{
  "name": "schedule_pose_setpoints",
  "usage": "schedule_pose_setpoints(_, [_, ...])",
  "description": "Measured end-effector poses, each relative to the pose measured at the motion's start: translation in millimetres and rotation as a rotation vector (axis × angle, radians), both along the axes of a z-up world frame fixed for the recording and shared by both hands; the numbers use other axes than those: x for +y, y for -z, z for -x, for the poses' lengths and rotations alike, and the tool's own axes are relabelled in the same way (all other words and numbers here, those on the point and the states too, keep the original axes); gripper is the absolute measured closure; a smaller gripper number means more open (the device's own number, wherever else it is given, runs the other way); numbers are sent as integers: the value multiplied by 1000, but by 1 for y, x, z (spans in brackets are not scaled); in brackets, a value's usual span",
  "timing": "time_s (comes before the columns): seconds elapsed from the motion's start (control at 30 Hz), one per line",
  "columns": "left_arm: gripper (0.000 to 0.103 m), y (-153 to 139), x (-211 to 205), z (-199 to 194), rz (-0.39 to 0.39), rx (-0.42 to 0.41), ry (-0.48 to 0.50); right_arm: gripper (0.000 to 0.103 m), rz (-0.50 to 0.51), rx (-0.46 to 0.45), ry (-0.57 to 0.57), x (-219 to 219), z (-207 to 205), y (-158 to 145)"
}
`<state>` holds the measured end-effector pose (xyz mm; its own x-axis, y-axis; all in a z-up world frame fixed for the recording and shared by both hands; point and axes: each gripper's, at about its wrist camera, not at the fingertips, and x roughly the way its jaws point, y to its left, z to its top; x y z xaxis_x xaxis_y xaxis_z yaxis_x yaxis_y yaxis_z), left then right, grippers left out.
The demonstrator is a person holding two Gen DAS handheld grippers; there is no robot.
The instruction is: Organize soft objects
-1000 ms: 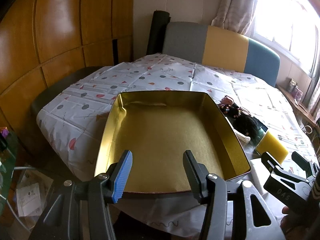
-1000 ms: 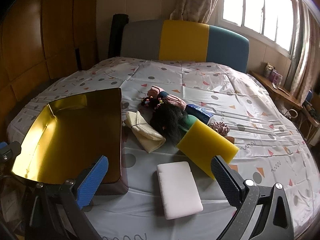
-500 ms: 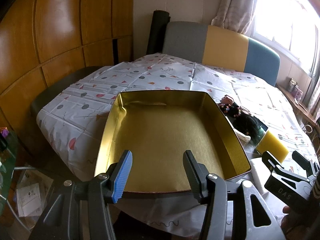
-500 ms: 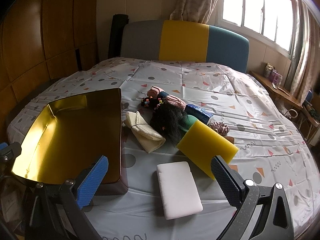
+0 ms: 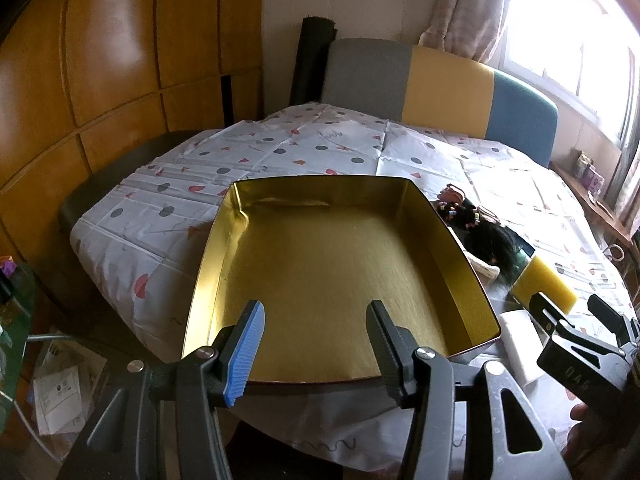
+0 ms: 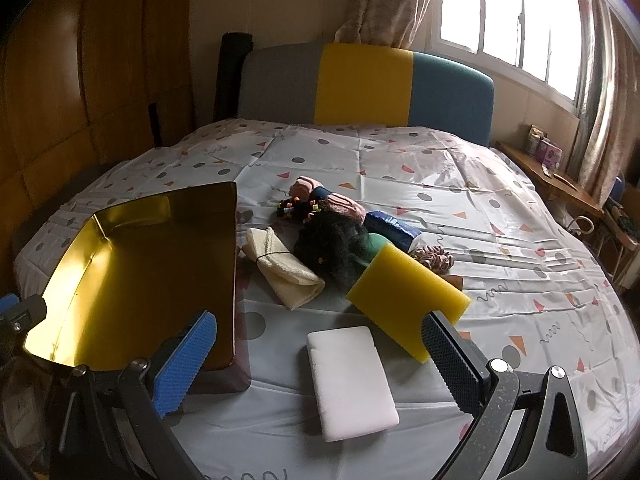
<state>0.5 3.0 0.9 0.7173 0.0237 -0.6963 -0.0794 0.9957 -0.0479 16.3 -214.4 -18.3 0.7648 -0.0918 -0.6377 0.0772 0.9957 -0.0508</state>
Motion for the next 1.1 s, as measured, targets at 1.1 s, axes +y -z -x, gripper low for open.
schedule_pose_setpoints(1.1, [33,-6,-88,-14,78,51,487,0,-117,-10,251,-166,-2,-18])
